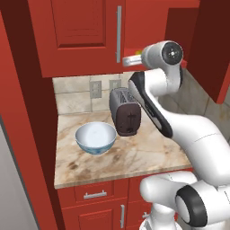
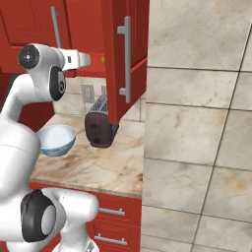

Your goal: Open the cabinet. Pick the mango and apple from the cabinet and place them into the bowl. Then close the cabinet.

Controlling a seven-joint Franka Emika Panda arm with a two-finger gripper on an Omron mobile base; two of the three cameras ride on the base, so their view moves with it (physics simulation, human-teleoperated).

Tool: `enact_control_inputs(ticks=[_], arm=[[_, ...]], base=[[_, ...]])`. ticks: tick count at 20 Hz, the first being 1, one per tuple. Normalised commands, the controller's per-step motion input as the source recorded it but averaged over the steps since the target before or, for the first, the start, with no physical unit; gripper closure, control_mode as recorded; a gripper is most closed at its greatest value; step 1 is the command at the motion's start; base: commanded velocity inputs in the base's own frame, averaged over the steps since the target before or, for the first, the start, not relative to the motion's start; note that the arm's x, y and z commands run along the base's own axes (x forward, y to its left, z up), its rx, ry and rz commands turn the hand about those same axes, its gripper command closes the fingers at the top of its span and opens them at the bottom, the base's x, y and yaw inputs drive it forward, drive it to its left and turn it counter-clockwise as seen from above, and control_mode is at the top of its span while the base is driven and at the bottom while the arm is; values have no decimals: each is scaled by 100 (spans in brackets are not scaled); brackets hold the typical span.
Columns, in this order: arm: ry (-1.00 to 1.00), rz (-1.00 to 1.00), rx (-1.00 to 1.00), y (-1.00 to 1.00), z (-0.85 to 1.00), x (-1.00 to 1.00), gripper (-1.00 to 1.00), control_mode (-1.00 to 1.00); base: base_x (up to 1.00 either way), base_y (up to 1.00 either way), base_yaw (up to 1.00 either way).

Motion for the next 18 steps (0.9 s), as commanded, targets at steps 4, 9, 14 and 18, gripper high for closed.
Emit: enact_control_inputs(ticks=[4,9,14,18], arm=[[0,0,0,11,0,15,-100,-100],[0,0,0,16,4,10,-100,-100],[3,0,0,22,10,4,-100,-100],[8,0,0,33,12,15,-100,-100]], base=[[0,0,0],[0,0,0],[0,0,0],[0,0,0]])
